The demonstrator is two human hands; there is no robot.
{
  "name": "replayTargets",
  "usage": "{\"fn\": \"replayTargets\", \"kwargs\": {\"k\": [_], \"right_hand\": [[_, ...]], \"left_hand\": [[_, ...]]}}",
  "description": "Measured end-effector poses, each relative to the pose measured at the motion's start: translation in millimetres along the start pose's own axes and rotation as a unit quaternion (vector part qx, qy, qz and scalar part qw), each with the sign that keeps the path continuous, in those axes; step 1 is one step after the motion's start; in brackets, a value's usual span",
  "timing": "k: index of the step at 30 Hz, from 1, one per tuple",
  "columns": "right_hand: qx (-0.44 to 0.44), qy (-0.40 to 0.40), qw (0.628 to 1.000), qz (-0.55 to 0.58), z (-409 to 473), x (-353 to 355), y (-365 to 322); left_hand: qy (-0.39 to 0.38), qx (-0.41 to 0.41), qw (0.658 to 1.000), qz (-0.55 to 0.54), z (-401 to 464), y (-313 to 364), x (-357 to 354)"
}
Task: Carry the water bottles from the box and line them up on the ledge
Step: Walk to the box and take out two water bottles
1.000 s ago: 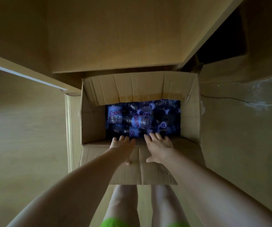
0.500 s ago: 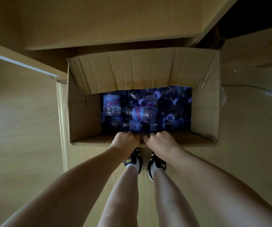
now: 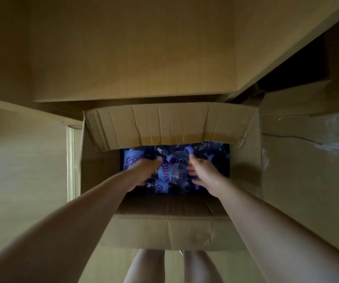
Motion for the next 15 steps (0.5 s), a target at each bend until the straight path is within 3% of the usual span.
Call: {"fn": "replayTargets", "kwargs": {"k": [2,4,6,8,12,15], "right_hand": [[-0.015,0.077,0.973,0.218,14,5,-15],[-0.024,0.121,0.913,0.389,25,9,-26],[-0.024,0.129,0.849,0.512,33,14,-38],[-0.035,0.130,0.810,0.570,36,19,-45],[-0.059,0.158,0.830,0.532,23,9,-35],[-0.048,0.165,0.818,0.549,9,-2,-26]], "left_hand": [[0.011,0.005,0.965,-0.261,11,17,16],[-0.027,0.019,0.896,-0.444,17,28,28],[-0.058,0.026,0.831,-0.552,23,32,35],[-0.074,0.020,0.791,-0.607,27,30,36],[-0.016,0.031,0.803,-0.595,27,9,27],[-0.002,0.016,0.802,-0.597,17,-5,24]]}}
Point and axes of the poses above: each hand's wrist, its own z-axis towards the middle knuckle, its own x-axis out of the back of the hand, y = z × x, the point moved 2 cm from there along z, towards the middle knuckle, and after that the axes turned 12 degrees about x, right-handed, at the moved point
